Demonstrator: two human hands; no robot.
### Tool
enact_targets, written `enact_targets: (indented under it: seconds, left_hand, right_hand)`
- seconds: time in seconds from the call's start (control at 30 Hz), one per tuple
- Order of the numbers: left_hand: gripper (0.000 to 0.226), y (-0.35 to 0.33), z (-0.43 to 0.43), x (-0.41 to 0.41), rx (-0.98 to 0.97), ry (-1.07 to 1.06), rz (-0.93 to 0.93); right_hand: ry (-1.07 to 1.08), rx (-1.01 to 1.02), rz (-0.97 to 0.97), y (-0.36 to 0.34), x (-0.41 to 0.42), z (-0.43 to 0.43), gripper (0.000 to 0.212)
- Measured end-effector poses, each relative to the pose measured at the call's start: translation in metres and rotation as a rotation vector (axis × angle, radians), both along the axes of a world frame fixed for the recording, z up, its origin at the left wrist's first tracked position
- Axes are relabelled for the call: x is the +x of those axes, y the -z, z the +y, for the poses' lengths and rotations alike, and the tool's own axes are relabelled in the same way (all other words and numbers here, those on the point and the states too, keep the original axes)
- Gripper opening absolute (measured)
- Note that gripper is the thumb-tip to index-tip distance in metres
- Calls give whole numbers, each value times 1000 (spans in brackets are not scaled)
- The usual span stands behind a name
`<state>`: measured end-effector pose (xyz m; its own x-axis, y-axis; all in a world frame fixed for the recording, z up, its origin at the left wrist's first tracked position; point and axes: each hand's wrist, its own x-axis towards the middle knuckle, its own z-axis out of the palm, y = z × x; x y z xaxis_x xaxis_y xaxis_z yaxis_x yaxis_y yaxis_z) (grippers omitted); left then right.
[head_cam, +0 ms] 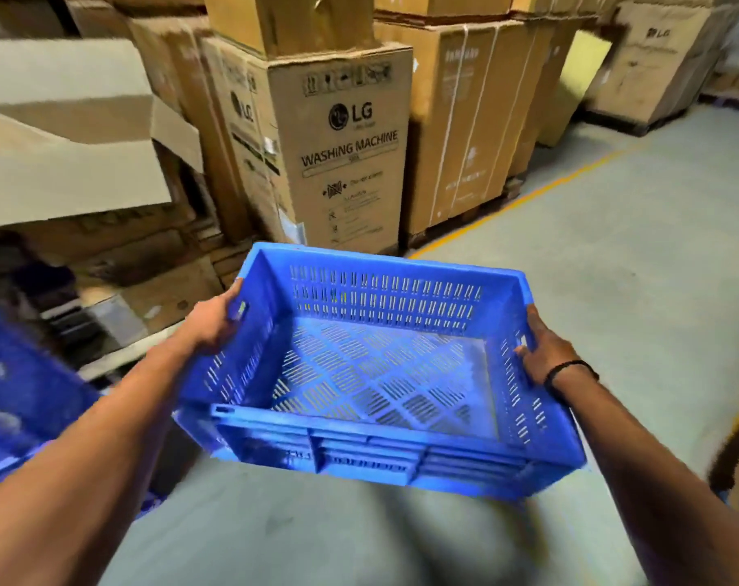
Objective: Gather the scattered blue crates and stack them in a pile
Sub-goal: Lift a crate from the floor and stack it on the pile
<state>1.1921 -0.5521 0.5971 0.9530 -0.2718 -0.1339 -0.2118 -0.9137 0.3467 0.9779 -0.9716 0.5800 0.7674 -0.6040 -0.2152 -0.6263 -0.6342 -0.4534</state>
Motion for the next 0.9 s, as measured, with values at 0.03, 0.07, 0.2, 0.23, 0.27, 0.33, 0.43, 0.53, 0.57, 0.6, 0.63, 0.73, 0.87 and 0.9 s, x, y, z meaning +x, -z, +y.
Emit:
enact_targets:
  seconds: [0.03,0.07,0.2,0.23,0.27,0.33,0.43,0.53,0.57,0.6,0.63,0.73,0.87,0.9]
  left_hand:
    - [75,-7,25,-3,6,-39,-12]
    - [73,-12,53,-5,0,-84,-29]
    - [65,-38,162,-20,-39,-200,-115]
    - [67,-45,191,-25,-30,-241,-117]
    - [70,-52,218,-28,-24,-274,-124]
    - [73,-65,268,-34,-6,-328,-139]
    - [74,-92,341,-43,14,-410,-161]
    - [77,-119,403,-46,-26,-424,-181]
    - [77,-128,424,-47,-30,-435,-187]
    - [75,-137,444,-48,-33,-435,-201]
    - [73,-144,460,-48,-30,-447,-208]
    - [70,-164,508,-50,-77,-490,-241]
    - [66,-175,569,-52,-92,-559,-267]
    - [67,-176,586,-51,-97,-579,-261]
  right_hand:
    - [-43,0,-12,-5,13,17,75]
    - [-89,-2,-20,-9,26,37,75]
    - [-259,6,-58,-31,79,122,75]
    - [-297,6,-66,-36,92,146,75]
    - [-329,4,-78,-43,104,169,76]
    - [-395,10,-105,-59,125,214,76]
    - [-485,32,-135,-83,155,282,75]
    - [-554,36,-183,-104,179,343,73]
    - [-572,36,-195,-109,188,363,73]
    - [-584,33,-201,-114,196,382,73]
    - [-597,35,-208,-120,204,398,74]
    - [-653,63,-201,-136,227,450,78]
    - [-736,-10,-220,-162,258,514,79]
    - [-761,-20,-229,-167,268,531,79]
